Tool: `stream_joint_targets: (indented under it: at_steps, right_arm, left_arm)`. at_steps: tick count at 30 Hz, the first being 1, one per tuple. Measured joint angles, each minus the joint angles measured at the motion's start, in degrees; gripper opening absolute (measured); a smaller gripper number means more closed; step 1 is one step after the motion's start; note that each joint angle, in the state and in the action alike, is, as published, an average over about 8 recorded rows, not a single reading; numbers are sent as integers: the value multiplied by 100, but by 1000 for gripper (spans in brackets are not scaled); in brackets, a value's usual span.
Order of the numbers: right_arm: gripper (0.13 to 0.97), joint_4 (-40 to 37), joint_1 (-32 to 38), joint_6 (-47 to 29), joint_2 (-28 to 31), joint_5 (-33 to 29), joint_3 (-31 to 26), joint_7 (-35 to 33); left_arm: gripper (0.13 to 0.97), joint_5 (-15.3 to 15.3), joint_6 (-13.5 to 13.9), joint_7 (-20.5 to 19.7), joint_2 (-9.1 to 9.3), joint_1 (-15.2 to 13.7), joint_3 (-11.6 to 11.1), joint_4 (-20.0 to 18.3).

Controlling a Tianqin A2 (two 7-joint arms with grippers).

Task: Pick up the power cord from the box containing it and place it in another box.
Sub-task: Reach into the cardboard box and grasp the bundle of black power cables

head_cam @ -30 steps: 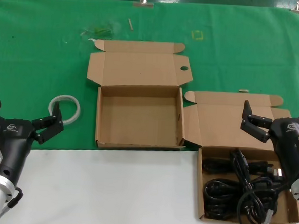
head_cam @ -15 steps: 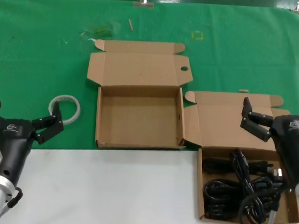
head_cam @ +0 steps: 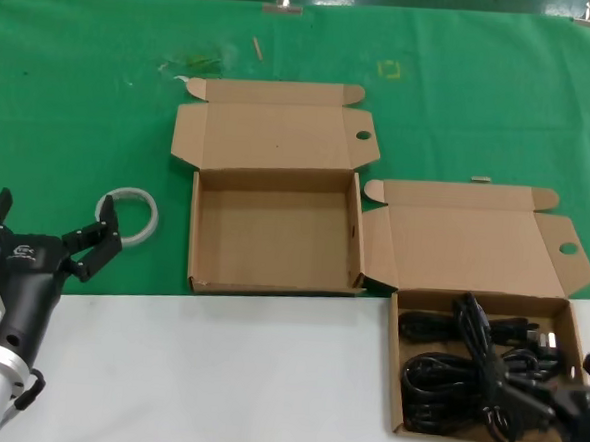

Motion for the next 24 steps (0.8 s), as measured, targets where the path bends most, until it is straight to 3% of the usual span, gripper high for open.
stream_joint_targets:
  at_steps: [7, 11, 17, 24]
  right_arm:
    - [951, -299, 60, -53, 253, 294, -350, 80]
    - [925, -482, 325, -102, 243, 394, -589, 81]
    - [912, -627, 836, -47, 216, 595, -971, 23]
    - [809, -818, 1381, 161, 176, 879, -1458, -205]
  left_arm:
    - [736, 0, 0, 0, 0, 0, 0, 0]
    - [736, 0, 0, 0, 0, 0, 0, 0]
    - [582, 0, 0, 0, 0, 0, 0, 0]
    - [433, 1, 0, -1, 0, 0, 0, 0]
